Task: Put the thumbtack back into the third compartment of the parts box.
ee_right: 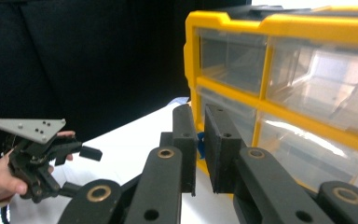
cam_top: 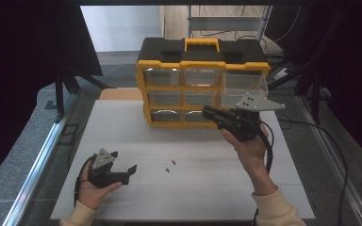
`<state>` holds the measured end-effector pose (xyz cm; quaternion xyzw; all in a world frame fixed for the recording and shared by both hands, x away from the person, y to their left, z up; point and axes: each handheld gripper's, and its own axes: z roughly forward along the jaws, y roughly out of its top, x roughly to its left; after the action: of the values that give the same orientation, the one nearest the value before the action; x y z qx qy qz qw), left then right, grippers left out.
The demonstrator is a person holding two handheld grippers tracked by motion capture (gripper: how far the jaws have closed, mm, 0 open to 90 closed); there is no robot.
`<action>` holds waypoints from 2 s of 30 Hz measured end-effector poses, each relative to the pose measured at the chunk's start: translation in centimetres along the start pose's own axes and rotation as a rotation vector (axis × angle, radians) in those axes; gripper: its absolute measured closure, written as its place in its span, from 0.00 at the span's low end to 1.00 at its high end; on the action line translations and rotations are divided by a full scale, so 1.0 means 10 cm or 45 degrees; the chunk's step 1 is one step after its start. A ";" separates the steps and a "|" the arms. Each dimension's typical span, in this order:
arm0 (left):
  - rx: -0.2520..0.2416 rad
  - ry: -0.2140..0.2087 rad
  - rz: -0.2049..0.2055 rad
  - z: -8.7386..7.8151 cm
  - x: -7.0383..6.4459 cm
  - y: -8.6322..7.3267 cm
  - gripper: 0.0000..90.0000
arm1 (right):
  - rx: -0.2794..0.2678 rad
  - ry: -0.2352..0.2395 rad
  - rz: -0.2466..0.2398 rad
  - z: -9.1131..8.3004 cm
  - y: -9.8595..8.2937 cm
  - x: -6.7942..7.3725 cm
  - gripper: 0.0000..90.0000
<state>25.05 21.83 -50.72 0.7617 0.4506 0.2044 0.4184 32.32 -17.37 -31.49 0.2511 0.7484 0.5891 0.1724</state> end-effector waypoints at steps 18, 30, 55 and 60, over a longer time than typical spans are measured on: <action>-0.007 -0.007 -0.010 -0.01 0.01 0.00 0.11 | -0.044 -0.062 0.040 0.00 0.28 -0.21 0.92; -0.005 -0.007 -0.009 0.00 0.01 -0.01 0.11 | -0.045 -0.128 0.030 -0.07 0.39 -0.31 0.92; -0.006 -0.007 -0.008 0.00 0.01 -0.01 0.11 | 0.044 -0.445 0.022 -0.16 0.48 -0.80 0.92; -0.006 -0.005 -0.007 0.00 0.02 -0.01 0.11 | 0.060 -0.464 0.016 -0.12 0.50 -0.84 0.91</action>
<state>25.07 21.99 -50.77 0.7599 0.4514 0.2029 0.4214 39.37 -22.23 -26.64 0.3623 0.7169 0.5171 0.2956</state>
